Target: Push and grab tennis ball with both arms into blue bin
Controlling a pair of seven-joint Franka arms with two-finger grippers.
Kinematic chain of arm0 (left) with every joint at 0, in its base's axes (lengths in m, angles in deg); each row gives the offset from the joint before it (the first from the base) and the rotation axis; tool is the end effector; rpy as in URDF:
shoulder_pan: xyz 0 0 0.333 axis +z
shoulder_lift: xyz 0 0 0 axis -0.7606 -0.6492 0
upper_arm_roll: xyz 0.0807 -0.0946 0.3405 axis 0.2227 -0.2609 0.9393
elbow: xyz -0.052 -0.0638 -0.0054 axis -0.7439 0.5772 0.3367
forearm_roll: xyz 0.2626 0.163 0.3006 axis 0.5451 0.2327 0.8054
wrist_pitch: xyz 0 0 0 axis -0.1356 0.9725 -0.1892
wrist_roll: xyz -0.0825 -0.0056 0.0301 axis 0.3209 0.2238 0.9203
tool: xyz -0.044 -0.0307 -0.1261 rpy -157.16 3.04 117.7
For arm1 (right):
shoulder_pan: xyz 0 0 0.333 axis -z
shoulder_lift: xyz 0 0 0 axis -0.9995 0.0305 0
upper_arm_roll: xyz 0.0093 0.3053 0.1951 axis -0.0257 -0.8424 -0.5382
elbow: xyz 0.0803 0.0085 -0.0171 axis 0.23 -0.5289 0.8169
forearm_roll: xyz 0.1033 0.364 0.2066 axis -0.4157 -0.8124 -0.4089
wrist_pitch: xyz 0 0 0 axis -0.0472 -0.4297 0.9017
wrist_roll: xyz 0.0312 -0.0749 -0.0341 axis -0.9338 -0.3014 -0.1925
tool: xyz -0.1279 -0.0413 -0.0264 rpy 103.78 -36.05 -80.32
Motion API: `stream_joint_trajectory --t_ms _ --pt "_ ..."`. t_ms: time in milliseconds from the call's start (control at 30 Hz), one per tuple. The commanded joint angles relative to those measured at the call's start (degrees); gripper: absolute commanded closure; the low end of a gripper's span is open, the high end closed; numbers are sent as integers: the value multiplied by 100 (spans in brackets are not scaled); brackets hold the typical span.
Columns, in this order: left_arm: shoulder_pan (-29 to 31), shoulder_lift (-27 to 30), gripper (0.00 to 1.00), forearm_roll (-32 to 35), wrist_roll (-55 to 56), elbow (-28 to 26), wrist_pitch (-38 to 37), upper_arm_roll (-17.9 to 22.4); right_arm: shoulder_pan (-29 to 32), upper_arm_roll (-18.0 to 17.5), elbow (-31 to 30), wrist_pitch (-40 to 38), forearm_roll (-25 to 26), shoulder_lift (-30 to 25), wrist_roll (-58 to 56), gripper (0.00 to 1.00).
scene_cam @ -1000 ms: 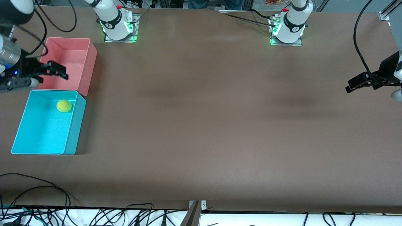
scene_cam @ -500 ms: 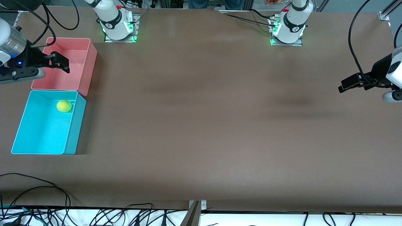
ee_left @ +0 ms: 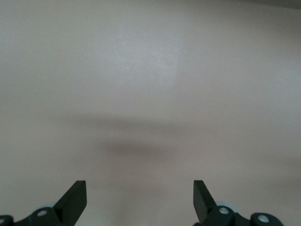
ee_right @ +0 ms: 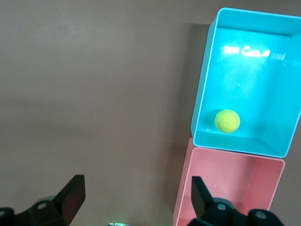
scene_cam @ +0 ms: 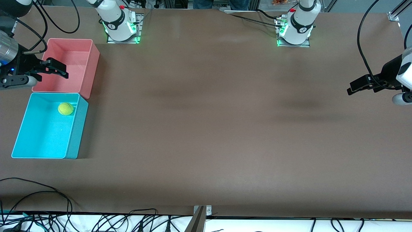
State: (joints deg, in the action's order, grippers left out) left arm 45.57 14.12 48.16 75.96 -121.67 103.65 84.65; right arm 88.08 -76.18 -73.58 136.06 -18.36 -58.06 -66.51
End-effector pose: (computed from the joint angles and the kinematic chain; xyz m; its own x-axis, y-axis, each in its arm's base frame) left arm 0.6260 0.0034 0.6084 0.9863 0.1513 -0.0653 0.1558 -0.9853 0.0707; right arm 0.5834 0.0079 0.5842 0.9884 0.1219 -0.0902 0.1204 -0.9925 -0.0230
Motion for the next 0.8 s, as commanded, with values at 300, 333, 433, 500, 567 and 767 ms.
stream_joint_trajectory --t_ms 300,333,433,500,567,767 --pt "-80 93 0 -73 -137 -97 48 49 -27 -108 112 -126 127 -26 115 0" --pt "-80 93 0 -73 -137 -89 48 49 -27 -108 103 -135 119 -26 115 0" --pt "-80 93 0 -73 -137 -88 48 49 -27 -108 33 -144 110 -70 185 0" --pt "-80 93 0 -73 -137 -88 48 49 -27 -108 -11 -57 118 -123 194 0" --pt "-80 93 0 -73 -137 -88 48 49 -27 -108 -11 31 110 -123 203 0" --pt "-71 85 0 -73 -154 -88 48 49 -18 -90 -29 32 118 -184 203 0"
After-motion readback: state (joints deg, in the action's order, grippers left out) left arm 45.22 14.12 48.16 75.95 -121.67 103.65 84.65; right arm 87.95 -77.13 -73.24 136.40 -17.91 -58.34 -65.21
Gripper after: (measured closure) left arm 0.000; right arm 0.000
